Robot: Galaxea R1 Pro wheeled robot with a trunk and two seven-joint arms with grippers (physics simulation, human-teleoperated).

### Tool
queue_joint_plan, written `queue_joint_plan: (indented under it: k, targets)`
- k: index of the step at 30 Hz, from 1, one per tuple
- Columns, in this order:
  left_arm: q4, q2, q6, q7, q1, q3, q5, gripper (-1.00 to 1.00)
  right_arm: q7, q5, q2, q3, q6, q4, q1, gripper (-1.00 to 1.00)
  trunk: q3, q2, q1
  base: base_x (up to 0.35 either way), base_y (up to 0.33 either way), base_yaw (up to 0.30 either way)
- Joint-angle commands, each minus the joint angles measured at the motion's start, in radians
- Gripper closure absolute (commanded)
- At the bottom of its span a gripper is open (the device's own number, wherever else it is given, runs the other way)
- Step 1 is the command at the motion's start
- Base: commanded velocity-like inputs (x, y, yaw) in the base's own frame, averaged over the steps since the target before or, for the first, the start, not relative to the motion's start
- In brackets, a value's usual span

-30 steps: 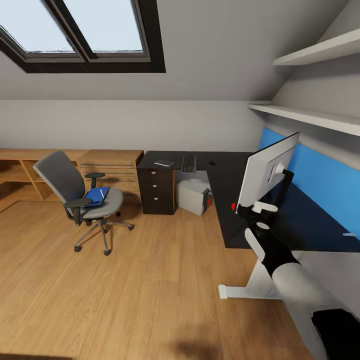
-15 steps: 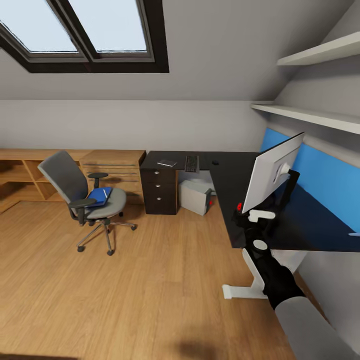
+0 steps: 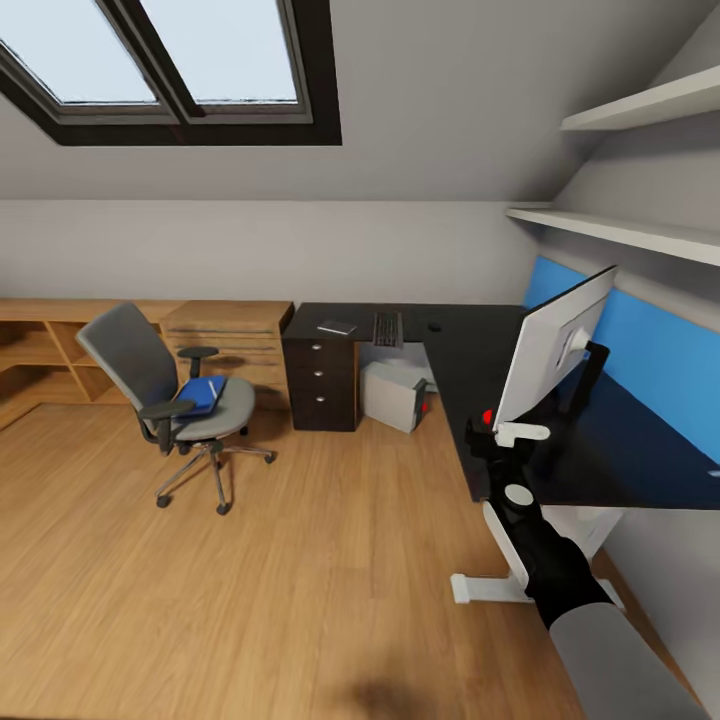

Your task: In the bedroom, organize the workspace by keeping the computer under the desk, ensuring the monitor is on the desk, placing the keyboard on the desk next to the monitor, placing the mouse on the desk next to the keyboard, moving the folder from the swivel chair onto the desk next to the mouse, stacking the notebook on top of the folder with the pen on top of the notebook, and positioning the swivel chair next to the desk.

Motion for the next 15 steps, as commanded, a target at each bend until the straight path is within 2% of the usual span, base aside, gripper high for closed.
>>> queue_joint_plan:
  k: [1, 7, 11, 15]
  targets:
    - [0.0, 0.001, -0.004, 0.007, -0.001, -0.009, 0.006, -1.0, -0.008, -0.01, -0.002, 0.005, 0.002, -0.001, 0.0, -1.0, -0.001, -0.001, 0.001, 0.251, 0.004, 0.0]
    - [0.0, 0.0, -0.004, 0.007, 0.0, -0.01, 0.006, -1.0, -0.016, -0.009, -0.002, 0.004, 0.002, -0.001, 0.0, -1.0, -0.001, -0.001, 0.001, 0.163, 0.002, 0.0]
    - [0.0, -0.001, -0.004, 0.007, 0.0, -0.01, 0.006, -1.0, -0.047, -0.009, -0.003, 0.004, 0.002, -0.001, 0.0, -1.0, -0.001, -0.001, 0.001, 0.059, 0.001, 0.0]
    - [0.0, -0.001, -0.004, 0.007, 0.0, -0.011, 0.006, -1.0, -0.071, -0.009, -0.003, 0.003, 0.002, 0.0, 0.0, -1.0, -0.001, -0.001, 0.001, 0.184, 0.0, 0.0]
